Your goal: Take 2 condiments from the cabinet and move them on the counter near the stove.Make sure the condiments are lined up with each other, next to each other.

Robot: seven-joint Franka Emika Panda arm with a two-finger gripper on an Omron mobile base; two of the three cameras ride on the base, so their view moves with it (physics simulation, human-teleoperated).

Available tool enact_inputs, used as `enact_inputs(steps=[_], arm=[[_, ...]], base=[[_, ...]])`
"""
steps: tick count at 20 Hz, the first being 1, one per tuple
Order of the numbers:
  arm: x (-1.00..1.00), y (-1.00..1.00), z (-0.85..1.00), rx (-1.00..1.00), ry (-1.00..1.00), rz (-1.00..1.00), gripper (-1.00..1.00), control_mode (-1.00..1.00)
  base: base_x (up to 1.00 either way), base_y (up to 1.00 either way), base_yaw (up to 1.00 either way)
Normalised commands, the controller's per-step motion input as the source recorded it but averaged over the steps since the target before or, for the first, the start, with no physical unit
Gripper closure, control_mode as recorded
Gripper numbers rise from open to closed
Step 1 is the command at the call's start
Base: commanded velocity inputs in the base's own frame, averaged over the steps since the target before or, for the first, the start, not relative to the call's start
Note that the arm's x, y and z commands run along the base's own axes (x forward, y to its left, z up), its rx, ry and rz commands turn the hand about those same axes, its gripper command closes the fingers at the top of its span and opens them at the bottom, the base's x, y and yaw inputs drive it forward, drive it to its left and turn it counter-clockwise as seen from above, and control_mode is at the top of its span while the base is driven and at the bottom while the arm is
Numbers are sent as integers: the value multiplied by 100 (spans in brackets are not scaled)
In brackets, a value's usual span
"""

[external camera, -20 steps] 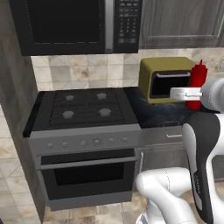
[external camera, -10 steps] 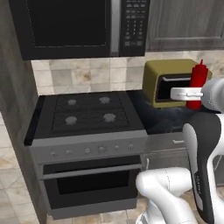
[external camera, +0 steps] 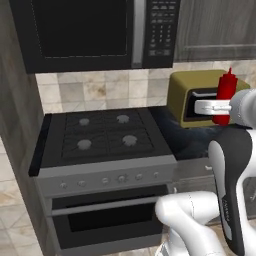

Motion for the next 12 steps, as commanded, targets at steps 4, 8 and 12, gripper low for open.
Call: enact_inputs(steps=[4, 8, 12], arm=[[0, 0, 0, 0, 0, 0, 100, 100], [0, 0, 0, 0, 0, 0, 100, 100], [0, 0, 0, 0, 0, 0, 100, 100]], base=[[29, 29, -4], [36, 32, -4], [41, 33, -4]])
